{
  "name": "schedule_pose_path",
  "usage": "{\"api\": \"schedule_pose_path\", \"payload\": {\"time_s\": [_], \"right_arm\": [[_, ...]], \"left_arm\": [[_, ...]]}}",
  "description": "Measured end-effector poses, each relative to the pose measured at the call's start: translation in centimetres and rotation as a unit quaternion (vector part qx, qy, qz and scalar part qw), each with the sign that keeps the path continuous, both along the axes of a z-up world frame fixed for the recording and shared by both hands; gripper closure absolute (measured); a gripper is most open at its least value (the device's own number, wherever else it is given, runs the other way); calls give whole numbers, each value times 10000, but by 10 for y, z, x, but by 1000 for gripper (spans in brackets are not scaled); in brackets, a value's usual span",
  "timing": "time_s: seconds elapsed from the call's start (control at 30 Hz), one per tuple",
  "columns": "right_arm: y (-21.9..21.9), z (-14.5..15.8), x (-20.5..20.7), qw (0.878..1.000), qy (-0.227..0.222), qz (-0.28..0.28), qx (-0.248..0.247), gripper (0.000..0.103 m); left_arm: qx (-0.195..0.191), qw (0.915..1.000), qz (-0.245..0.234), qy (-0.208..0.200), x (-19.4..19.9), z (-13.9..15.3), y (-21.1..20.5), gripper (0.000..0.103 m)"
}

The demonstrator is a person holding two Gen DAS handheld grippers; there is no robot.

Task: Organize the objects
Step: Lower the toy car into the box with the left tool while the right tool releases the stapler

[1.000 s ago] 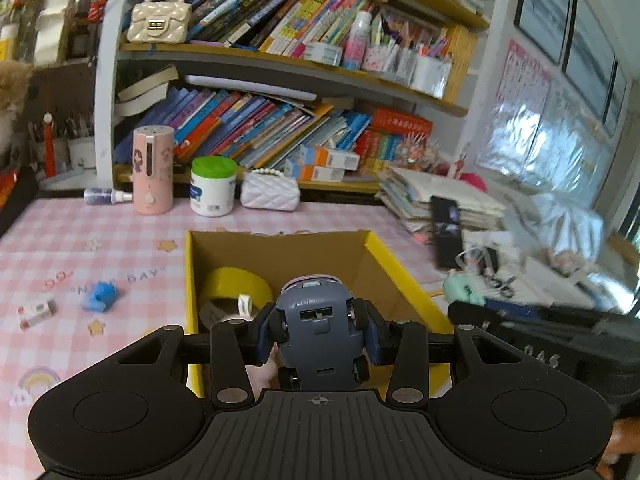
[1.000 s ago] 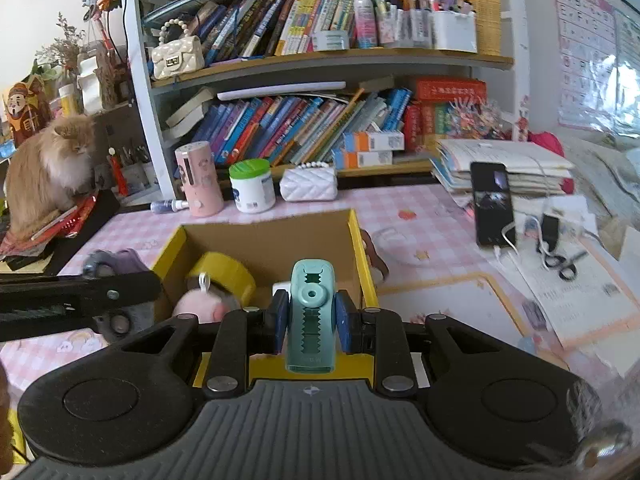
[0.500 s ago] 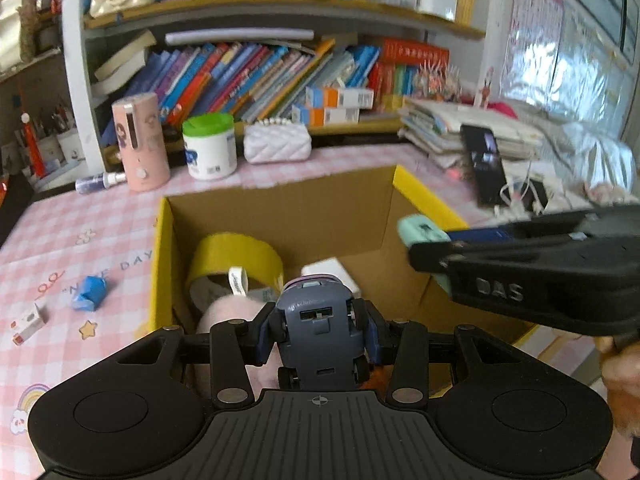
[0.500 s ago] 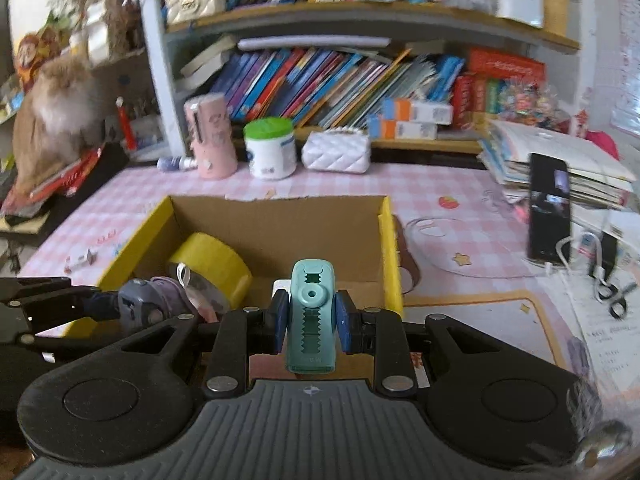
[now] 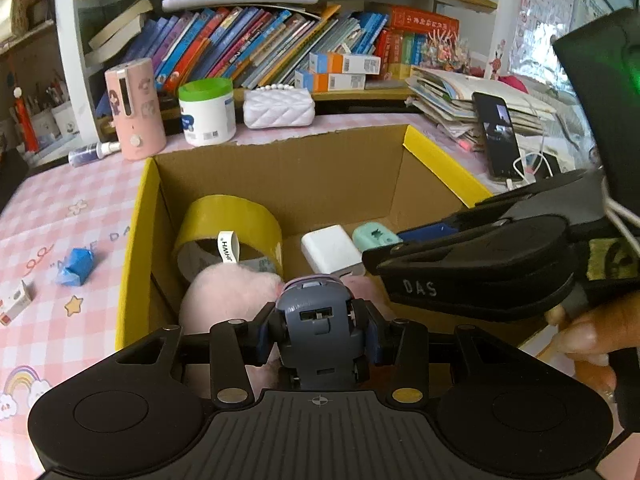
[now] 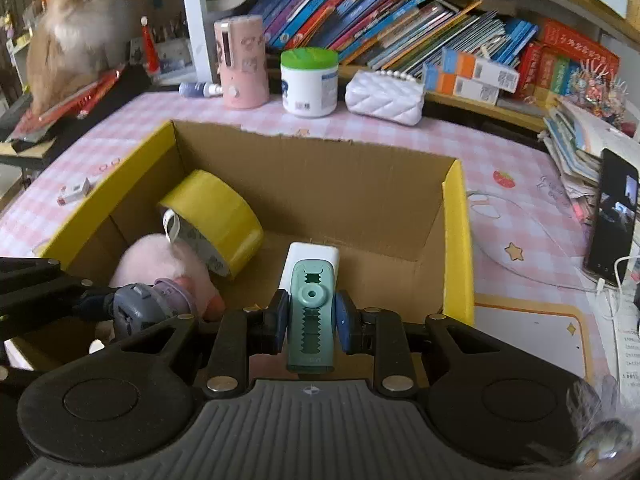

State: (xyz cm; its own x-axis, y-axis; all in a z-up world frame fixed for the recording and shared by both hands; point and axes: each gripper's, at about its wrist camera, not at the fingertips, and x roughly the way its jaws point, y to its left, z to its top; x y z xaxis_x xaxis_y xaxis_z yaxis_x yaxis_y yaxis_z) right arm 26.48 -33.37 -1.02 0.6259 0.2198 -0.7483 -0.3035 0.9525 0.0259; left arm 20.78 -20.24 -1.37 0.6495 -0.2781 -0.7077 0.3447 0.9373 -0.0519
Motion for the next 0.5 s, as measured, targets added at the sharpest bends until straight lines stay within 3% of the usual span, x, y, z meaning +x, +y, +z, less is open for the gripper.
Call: {"api": "schedule_pose_path", "payload": {"time_s": [0.5], "right_arm": [[4,-6,7,9988,382,271,-138,80]], "left_arm": [[-167,9997,150,60,-2,-1,4,61]]}}
